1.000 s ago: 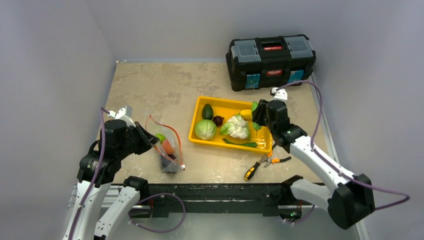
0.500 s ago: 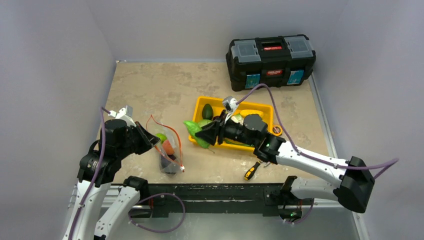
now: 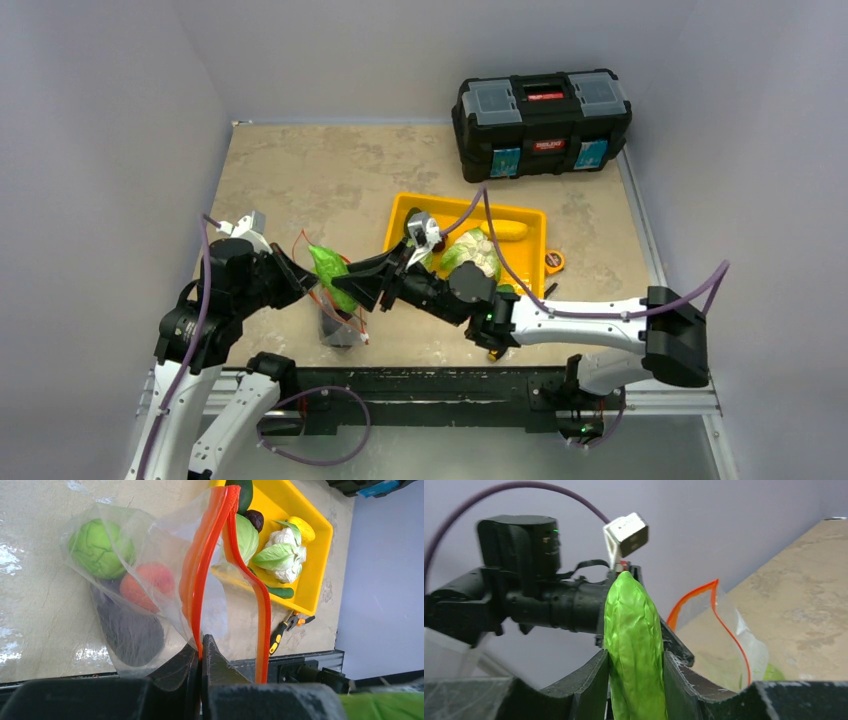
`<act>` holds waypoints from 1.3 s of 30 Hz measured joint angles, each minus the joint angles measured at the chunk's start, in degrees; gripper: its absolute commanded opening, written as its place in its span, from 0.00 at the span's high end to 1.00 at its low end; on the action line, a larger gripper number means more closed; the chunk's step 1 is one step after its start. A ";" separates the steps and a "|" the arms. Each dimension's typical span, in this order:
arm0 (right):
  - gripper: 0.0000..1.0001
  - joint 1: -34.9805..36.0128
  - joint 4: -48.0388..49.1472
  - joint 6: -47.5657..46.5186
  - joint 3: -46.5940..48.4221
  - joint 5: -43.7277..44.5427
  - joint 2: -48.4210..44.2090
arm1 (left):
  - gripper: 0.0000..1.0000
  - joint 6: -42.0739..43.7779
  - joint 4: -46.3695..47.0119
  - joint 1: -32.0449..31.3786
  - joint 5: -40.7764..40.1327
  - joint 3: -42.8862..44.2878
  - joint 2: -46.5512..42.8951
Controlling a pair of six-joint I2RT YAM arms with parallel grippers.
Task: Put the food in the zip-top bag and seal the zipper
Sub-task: Place the fake vegetable in the zipper food storage bag.
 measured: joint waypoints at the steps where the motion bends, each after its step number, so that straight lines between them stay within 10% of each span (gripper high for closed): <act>1: 1.00 0.79 0.50 -0.24 0.00 1.73 0.83 | 1.00 0.00 -0.02 0.00 0.00 0.00 0.00; 10: 1.00 4.15 4.26 -5.57 0.61 17.68 8.04 | 1.00 -0.13 -0.02 0.00 0.17 0.00 0.00; 25: 0.99 6.95 -1.62 -5.38 -0.28 20.52 8.79 | 1.00 -0.42 0.00 0.00 0.17 0.00 0.02; 39: 0.39 6.95 -19.61 -0.59 4.68 20.48 8.44 | 1.00 -0.39 -0.02 0.00 0.17 0.02 0.59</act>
